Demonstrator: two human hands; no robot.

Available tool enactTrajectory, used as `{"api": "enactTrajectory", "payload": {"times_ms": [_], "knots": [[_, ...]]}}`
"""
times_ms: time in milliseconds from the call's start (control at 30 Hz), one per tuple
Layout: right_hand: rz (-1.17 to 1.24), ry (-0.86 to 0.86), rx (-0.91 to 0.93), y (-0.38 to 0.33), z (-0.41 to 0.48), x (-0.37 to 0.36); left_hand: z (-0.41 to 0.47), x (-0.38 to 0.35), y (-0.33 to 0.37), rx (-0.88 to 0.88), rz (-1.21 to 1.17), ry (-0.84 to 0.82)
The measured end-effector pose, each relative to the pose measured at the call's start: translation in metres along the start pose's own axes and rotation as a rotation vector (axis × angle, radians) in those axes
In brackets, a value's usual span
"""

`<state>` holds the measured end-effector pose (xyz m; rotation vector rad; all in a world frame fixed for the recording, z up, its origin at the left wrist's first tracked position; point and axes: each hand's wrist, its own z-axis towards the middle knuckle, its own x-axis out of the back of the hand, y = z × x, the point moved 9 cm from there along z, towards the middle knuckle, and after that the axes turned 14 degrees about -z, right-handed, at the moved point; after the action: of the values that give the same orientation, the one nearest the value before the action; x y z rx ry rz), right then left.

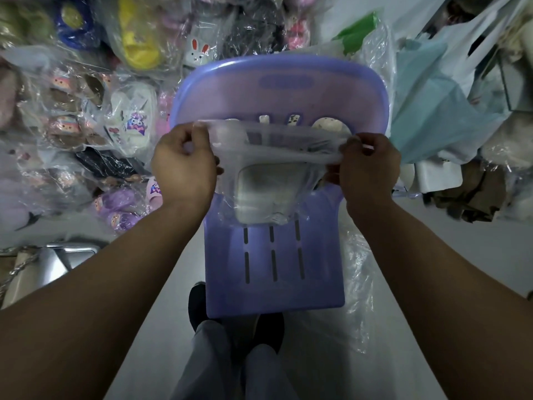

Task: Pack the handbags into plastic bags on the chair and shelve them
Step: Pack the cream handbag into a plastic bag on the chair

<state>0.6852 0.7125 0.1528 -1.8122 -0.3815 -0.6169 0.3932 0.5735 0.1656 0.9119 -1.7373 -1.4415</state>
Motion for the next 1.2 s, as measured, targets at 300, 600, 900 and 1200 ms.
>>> {"api": "enactTrajectory", "payload": {"times_ms": [300,600,900,1200], "knots": [[-0.163,0.152,0.234,-0.025,0.002,0.018,0.000,0.001,0.010,-0.104,-0.038,0.048],[-0.570,0.028,0.441,-0.047,0.008,0.003,0.003,-0.027,0.028,-0.244,0.134,-0.135],[-0.244,0.260,0.441,-0.071,0.005,0.035,0.020,-0.008,0.033,-0.177,-0.083,0.138],[0.269,-0.051,-0.069,-0.021,0.020,0.001,-0.005,-0.015,-0.007,-0.075,-0.062,-0.052]]}}
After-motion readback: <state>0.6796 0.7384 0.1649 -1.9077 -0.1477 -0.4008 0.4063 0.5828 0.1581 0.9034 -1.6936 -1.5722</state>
